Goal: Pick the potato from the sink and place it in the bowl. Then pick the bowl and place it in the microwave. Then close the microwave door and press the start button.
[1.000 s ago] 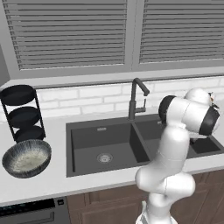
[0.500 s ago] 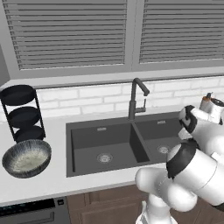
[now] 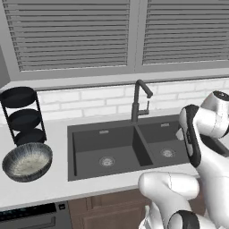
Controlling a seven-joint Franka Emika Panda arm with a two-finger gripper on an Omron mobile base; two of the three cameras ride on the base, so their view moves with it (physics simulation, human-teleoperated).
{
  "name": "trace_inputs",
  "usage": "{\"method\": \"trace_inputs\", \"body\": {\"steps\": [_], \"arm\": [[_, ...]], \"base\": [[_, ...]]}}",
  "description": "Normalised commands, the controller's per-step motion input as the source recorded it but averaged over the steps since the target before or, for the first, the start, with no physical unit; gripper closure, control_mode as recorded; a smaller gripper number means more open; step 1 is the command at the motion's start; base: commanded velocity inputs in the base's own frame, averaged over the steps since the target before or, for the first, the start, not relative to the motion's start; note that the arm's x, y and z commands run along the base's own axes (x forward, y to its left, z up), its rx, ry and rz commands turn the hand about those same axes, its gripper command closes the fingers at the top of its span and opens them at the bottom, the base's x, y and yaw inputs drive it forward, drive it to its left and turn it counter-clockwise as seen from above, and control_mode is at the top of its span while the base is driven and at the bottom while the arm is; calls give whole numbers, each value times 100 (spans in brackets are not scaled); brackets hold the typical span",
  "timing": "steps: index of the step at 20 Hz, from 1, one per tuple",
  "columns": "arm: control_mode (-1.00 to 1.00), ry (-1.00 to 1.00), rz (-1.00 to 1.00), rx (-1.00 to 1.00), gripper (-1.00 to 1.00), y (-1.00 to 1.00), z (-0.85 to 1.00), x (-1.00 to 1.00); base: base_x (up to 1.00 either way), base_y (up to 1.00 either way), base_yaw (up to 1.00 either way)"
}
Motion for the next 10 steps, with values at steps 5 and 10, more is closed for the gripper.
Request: {"method": "trace_inputs", "body": {"steps": [5, 10], "arm": [[-100, 1, 33, 2, 100, 79, 78, -13], [-100, -9, 42, -5, 100, 100, 20, 8]], "base": [[0, 0, 0], [0, 0, 0]]}}
